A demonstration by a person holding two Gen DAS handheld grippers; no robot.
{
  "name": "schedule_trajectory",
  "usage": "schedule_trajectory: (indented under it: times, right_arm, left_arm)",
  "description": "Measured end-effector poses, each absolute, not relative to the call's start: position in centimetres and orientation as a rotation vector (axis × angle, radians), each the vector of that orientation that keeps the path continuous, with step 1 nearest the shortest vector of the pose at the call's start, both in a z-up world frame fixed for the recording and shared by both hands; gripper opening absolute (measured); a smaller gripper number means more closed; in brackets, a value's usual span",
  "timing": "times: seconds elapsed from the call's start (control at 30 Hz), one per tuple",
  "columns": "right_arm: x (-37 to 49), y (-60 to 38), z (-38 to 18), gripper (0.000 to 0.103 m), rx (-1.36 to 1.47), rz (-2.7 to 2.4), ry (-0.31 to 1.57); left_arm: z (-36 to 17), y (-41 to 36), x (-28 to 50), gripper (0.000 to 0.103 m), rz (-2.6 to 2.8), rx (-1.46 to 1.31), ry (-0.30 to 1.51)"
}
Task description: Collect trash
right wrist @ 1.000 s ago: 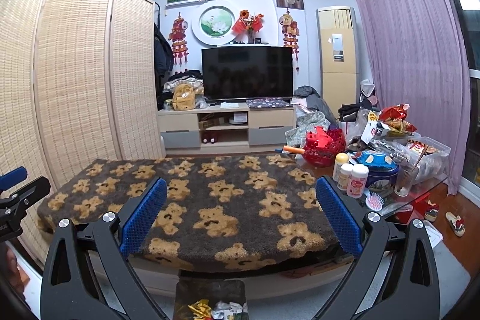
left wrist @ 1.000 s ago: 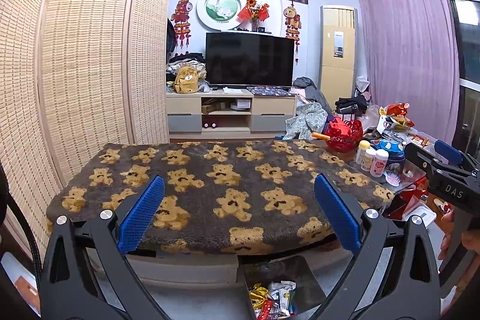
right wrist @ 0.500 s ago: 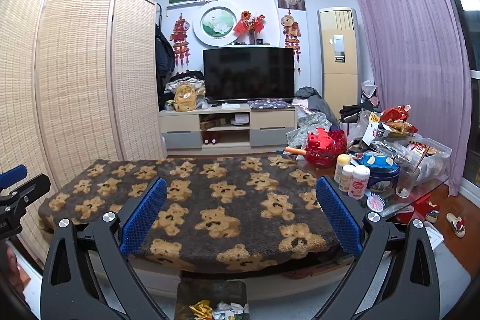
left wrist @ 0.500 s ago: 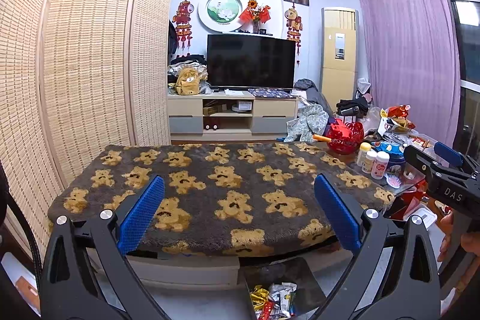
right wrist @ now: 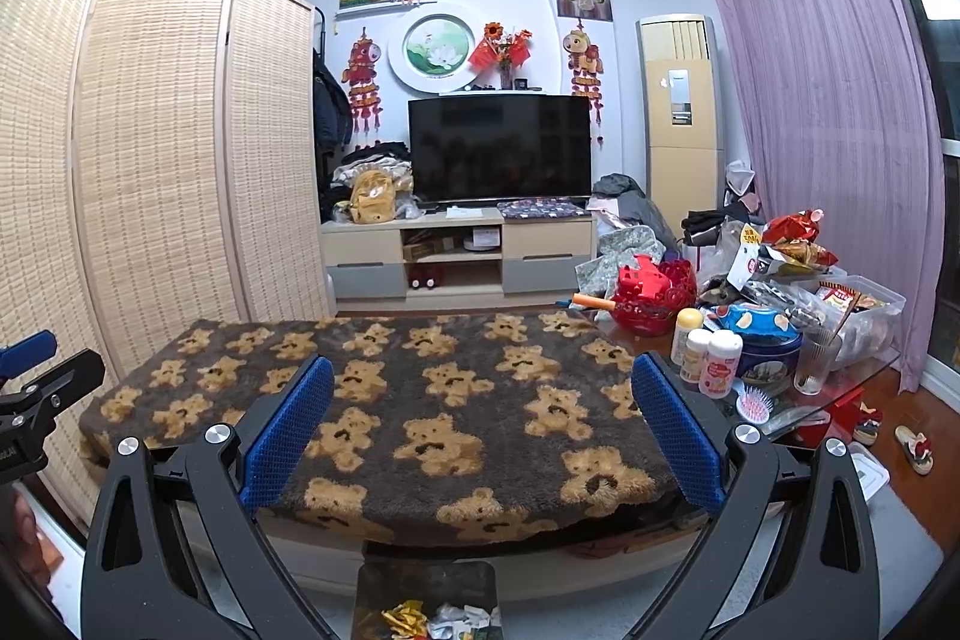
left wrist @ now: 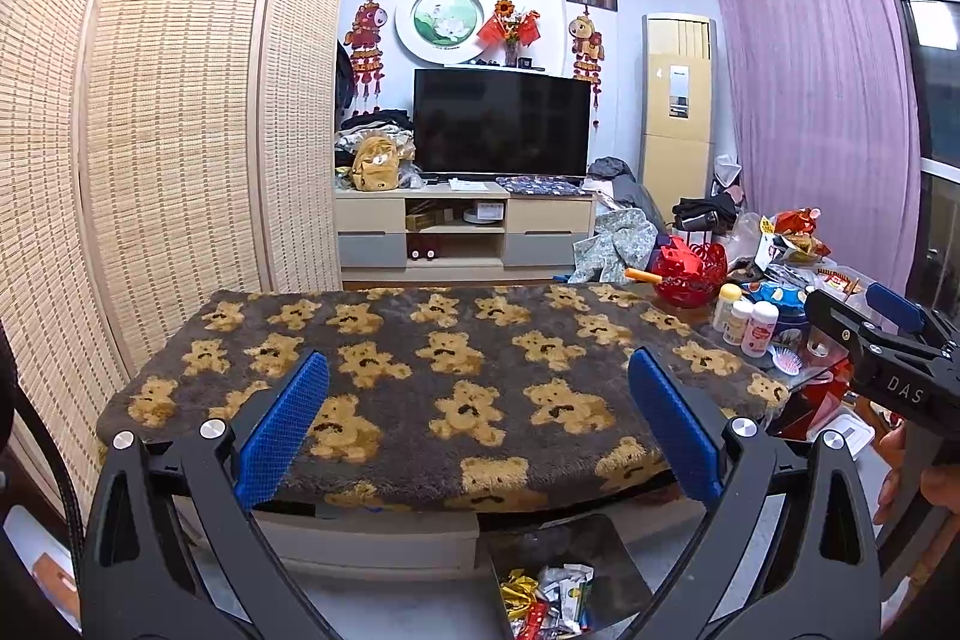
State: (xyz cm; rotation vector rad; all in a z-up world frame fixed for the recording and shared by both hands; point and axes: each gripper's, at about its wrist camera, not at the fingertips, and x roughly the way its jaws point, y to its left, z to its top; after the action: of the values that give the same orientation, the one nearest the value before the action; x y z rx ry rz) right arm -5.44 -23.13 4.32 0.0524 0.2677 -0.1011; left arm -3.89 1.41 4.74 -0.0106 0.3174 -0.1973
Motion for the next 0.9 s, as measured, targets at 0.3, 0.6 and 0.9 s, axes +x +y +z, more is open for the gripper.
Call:
schedule_trajectory:
  times: [0.3,0.6,0.9]
  right_arm:
    - [-5.33,-23.01,4.35,0.100,0.053,-0.099,0.268]
    - [-5.41,-22.78,4.35,0.100,0.052,-0.099,0.268]
    - [-5.41,-22.78,4.35,0.100,0.052,-0.099,0.270]
  left_arm:
    - [4.68,1.30,-4.00,0.095,-0.198,-0.011,0.318]
    - [4.66,1.31,-3.91,0.095,-0.197,-0.008,0.318]
    - [4.66,1.48,-3.87,0.095,-0.200,-0.007,0.319]
